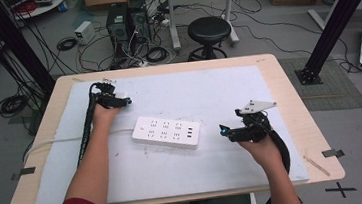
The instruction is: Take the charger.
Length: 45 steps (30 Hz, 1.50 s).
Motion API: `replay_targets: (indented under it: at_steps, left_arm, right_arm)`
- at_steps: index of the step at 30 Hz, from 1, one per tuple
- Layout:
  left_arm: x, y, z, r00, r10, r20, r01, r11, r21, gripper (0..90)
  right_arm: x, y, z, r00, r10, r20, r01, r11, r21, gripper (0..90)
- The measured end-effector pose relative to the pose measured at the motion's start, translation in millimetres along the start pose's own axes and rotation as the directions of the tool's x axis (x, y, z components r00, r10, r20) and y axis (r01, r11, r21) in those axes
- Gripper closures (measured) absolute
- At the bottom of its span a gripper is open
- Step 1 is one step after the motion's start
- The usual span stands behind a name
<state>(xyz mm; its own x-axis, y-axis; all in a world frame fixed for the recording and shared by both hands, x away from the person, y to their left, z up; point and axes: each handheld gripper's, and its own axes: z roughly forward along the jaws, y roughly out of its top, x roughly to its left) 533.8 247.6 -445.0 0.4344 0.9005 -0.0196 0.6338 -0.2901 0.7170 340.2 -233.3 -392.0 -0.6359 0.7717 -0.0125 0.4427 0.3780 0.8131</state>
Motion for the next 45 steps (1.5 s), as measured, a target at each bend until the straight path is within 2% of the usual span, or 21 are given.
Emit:
replay_targets:
  at_steps: [7,14,22,25,28,30,33,35,40,42,43,45]
  left_arm:
    - [-0.8,0.3,0.3,0.9999,-0.004,-0.011,0.004,1.0000,0.001,31.3]
    - [2.7,-0.1,-2.8,0.9999,-0.005,-0.013,0.005,1.0000,0.003,42.1]
    - [2.2,-0.1,-3.0,0.9998,0.001,-0.019,-0.001,1.0000,0.002,42.4]
    - [2.3,0.8,-7.7,0.9999,0.007,-0.009,-0.007,1.0000,0.000,42.5]
    - [1.5,4.8,-20.1,0.9996,0.028,-0.002,-0.028,0.9995,-0.017,42.5]
    - [-0.4,7.2,-32.1,0.9993,0.032,0.017,-0.031,0.9985,-0.045,42.4]
    - [-5.0,6.8,-53.7,0.9967,0.044,0.069,-0.036,0.9934,-0.108,42.4]
    - [-9.4,5.5,-68.9,0.9948,0.052,0.087,-0.039,0.9892,-0.141,42.4]
    - [-23.1,-2.3,-108.9,0.9835,0.089,0.158,-0.053,0.9743,-0.219,42.4]
    - [-23.1,-2.3,-108.9,0.9835,0.089,0.158,-0.053,0.9743,-0.219,42.5]
    - [-34.4,-9.4,-133.2,0.9772,0.116,0.178,-0.072,0.9692,-0.235,42.4]
    - [-41.1,-14.5,-148.5,0.9740,0.143,0.176,-0.097,0.9646,-0.245,42.4]
  right_arm:
    - [0.3,-2.1,-0.9,1.0000,0.005,0.008,-0.005,1.000,0.003,17.9]
    - [1.2,-4.8,-0.7,1.0000,0.004,0.007,-0.004,1.000,-0.001,17.9]
    - [3.2,-2.4,-0.3,1.0000,0.008,0.003,-0.008,1.000,0.001,17.9]
    - [3.1,-0.8,-1.2,1.0000,-0.003,0.000,0.003,1.000,-0.003,18.0]
    - [3.3,2.2,-2.5,1.0000,0.000,-0.003,0.000,1.000,-0.004,17.9]
    - [2.4,4.5,-3.0,0.9999,-0.014,-0.008,0.014,1.000,-0.005,17.9]
    - [3.3,8.2,-3.7,0.9997,-0.019,-0.015,0.019,1.000,-0.002,17.9]
    - [4.4,10.4,-4.1,0.9994,-0.027,-0.021,0.027,1.000,-0.007,17.9]
    - [8.9,14.6,-6.8,0.9979,-0.041,-0.050,0.040,0.999,-0.020,17.9]
    - [9.0,15.4,-8.0,0.9974,-0.047,-0.054,0.046,0.999,-0.020,17.9]
    - [10.1,16.5,-11.1,0.9968,-0.060,-0.054,0.059,0.998,-0.020,17.9]
    - [10.7,17.4,-14.7,0.9958,-0.062,-0.068,0.061,0.998,-0.021,17.9]
